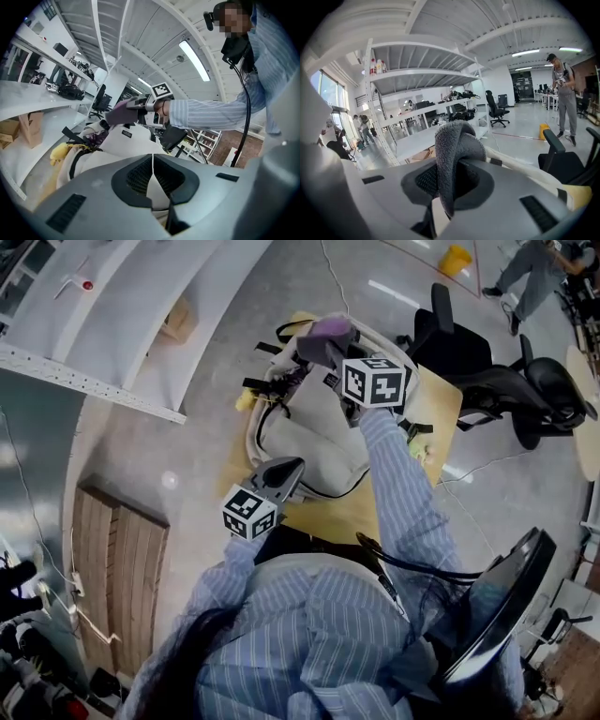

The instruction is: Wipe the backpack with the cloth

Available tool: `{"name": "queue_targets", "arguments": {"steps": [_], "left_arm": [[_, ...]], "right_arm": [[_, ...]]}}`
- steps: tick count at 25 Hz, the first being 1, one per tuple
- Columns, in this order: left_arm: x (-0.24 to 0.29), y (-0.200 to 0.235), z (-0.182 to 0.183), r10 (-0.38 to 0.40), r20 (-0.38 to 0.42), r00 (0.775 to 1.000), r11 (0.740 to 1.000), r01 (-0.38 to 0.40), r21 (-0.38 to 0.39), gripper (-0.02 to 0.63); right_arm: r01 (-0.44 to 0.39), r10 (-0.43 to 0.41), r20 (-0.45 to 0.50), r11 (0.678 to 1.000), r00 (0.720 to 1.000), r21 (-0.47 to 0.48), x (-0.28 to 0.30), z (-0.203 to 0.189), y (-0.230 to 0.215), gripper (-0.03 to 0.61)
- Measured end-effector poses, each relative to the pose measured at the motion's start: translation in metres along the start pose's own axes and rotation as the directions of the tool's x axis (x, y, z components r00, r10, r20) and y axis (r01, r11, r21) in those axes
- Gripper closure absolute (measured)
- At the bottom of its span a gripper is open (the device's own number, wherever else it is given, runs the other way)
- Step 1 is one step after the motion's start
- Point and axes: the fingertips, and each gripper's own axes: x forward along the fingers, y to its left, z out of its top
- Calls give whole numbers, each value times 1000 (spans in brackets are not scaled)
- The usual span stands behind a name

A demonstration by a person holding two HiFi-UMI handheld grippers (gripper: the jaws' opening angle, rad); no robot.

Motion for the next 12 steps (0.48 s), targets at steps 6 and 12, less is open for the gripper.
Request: {"name": "queue_targets", "arguments": {"steps": [6,12], "left_arm": [[-17,21,-3,42,-2,999,999,-42,-13,601],[-7,25,2,32,1,999,999,-32,-3,601]], "right_arm": [[54,-53,-41,998,998,26,-15,-28,-26,537],[107,-106,-30,993,994,45,-64,-38,-60,537]]}}
